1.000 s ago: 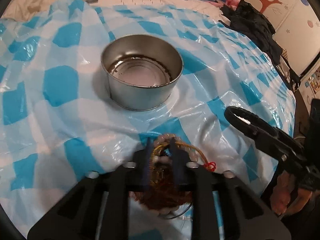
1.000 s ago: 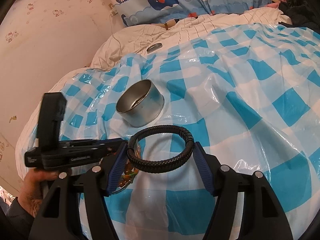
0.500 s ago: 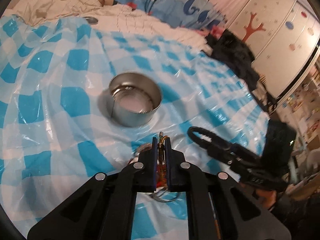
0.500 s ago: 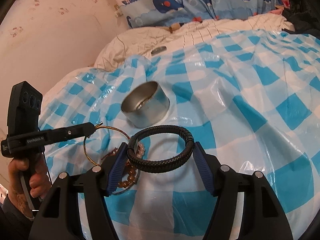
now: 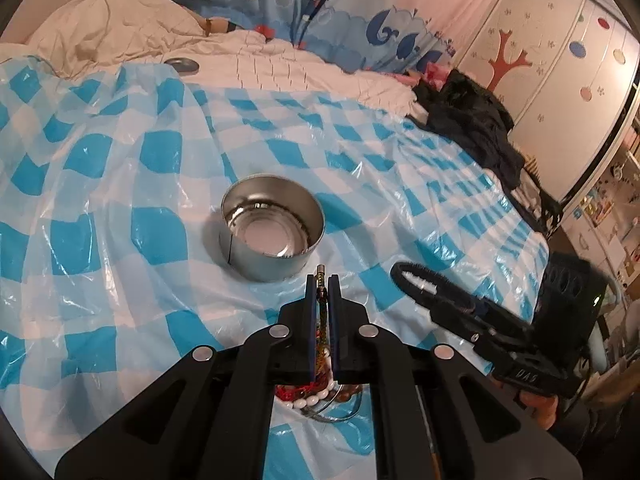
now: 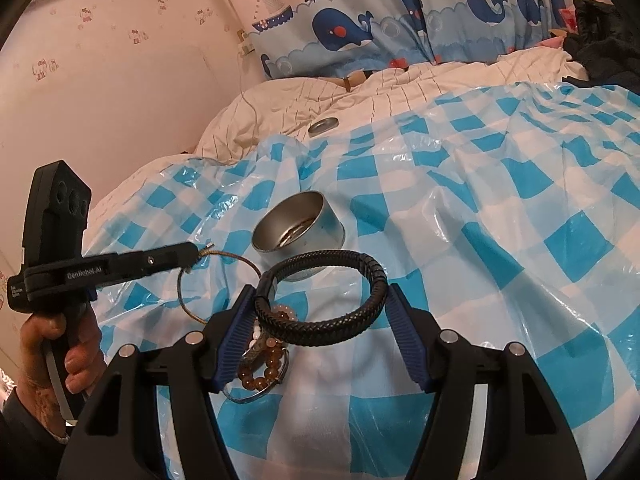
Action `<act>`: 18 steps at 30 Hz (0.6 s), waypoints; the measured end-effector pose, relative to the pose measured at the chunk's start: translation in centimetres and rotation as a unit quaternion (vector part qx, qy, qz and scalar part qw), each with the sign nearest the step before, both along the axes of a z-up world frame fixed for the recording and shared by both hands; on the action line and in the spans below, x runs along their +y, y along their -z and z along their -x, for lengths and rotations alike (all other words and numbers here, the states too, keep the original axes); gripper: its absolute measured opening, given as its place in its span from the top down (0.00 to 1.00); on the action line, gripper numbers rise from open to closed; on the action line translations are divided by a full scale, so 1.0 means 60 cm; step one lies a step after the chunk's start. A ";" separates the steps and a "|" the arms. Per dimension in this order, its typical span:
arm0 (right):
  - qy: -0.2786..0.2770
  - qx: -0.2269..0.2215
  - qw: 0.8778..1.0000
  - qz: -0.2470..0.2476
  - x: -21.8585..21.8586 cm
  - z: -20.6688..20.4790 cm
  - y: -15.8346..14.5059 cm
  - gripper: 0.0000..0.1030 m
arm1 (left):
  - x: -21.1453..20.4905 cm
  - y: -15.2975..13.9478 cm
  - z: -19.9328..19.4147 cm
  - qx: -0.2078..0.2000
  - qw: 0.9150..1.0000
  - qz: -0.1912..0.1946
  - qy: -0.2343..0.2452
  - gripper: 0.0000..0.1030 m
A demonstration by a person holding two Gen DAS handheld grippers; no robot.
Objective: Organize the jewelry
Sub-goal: 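Release the black bracelet into the tin with the right tool while the left tool drops its chain in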
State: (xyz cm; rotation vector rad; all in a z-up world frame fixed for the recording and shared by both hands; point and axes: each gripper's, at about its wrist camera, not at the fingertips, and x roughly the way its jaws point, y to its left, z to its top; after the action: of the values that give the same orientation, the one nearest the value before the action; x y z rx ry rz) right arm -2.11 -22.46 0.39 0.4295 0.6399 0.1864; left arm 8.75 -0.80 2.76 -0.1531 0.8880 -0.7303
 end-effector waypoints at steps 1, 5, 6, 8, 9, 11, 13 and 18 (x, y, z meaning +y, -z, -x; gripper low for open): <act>0.001 -0.002 1.000 0.000 0.000 0.000 -0.001 0.38 | 0.001 -0.005 -0.001 -0.002 1.000 0.006 -0.002 0.96; 0.004 -0.018 1.000 0.007 0.003 0.002 -0.012 0.38 | -0.008 -0.026 -0.006 -0.014 1.000 0.028 -0.005 0.96; 0.003 -0.024 1.000 0.010 0.005 0.002 -0.016 0.38 | -0.012 -0.032 -0.010 -0.018 0.999 0.035 -0.007 0.96; 0.003 -0.033 0.999 0.018 0.007 0.002 -0.023 0.38 | -0.020 -0.042 -0.017 -0.024 0.999 0.044 -0.011 0.96; 0.003 -0.036 0.999 0.021 0.008 0.002 -0.025 0.38 | -0.024 -0.045 -0.022 -0.026 0.998 0.050 -0.014 0.96; 0.002 -0.036 0.999 0.023 0.007 0.001 -0.024 0.38 | -0.031 -0.049 -0.036 -0.026 0.997 0.064 -0.022 0.96; 0.001 -0.032 0.999 0.022 0.006 -0.002 -0.022 0.38 | -0.038 -0.047 -0.053 -0.023 0.996 0.077 -0.033 0.96; -0.008 -0.027 0.999 0.024 0.007 -0.019 -0.022 0.38 | -0.049 -0.016 -0.105 -0.010 0.993 0.078 -0.083 0.96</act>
State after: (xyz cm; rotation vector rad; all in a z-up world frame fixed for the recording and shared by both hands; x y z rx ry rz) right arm -0.97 -22.03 1.72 0.3713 0.5941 0.1962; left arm 15.04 -3.77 3.73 -0.3535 0.7885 -0.6449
